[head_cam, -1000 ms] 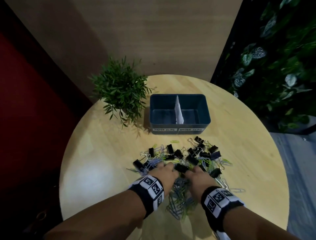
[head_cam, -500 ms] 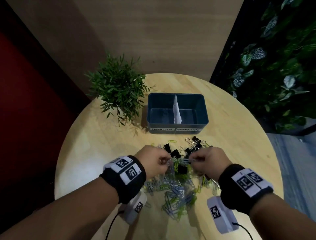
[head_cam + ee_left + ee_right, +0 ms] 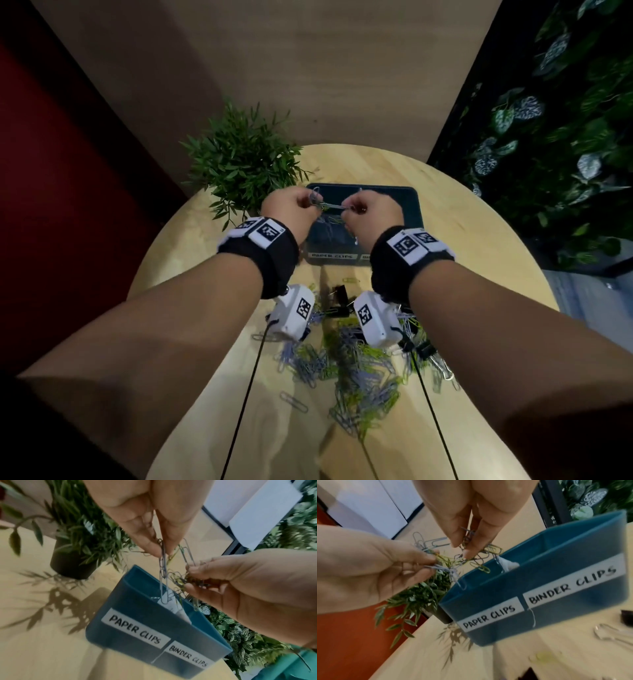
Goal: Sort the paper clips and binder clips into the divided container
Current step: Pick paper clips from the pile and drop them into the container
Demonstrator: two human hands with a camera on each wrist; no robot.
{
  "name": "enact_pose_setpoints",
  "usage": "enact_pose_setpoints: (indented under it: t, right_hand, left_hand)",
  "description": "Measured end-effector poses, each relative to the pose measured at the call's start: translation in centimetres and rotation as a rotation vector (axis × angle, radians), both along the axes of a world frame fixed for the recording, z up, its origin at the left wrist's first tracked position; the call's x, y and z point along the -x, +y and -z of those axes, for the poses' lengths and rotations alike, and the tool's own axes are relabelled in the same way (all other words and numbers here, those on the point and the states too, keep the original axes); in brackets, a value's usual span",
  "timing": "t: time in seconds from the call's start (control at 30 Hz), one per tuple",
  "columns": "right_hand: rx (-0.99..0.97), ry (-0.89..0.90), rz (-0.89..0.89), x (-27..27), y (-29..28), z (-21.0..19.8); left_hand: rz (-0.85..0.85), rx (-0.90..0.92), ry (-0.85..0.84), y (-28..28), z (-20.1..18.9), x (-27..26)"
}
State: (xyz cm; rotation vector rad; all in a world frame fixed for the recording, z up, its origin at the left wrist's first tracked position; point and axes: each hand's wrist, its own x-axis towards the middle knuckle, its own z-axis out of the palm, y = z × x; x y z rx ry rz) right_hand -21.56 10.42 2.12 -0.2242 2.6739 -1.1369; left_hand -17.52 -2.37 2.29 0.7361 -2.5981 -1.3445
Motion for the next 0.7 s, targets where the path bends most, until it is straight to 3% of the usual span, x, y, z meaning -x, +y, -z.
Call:
enact_pose_setpoints:
  t: [0.07,0.23,0.37,0.43,0.57,0.63,0.7]
  right_hand:
    - [-0.009,-0.043,-0.016,0.0,-0.5,1.3]
    - [-0.139,-0.14,-0.146,0.4,-0.6,1.7]
    - [-0.045,0.039,-0.028,-1.0,2.0,0.4]
    - [-0.148,0.049,-0.132,-2.8,4.2,0.1]
    - [-0.574,-0.182,-0.573,-8.8,8.5,2.6]
    - [-0.691,-0.341,-0.66,-12.5,9.9,4.6]
    - [-0.74,-0.478,-0.621,-15.5,10.7,6.2]
  left_hand:
    - [0.014,-0.04,-0.055,-0.1,1.4,0.3]
    - [0.328,0.061,-0.287,0.6,2.5,0.6]
    - [0.356,0.144,-0.15,0.7,0.1,-1.2]
    - [0.438,0.196,-0.148,1.1,-0.6,-3.4]
    - [0.894,0.366,-0.423,2.7,2.1,-8.9]
    - [1.084,0.482,-0.564,3.5,4.5,-11.2]
    - [1.101,0.572,-0.683,4.3,6.5,-12.9]
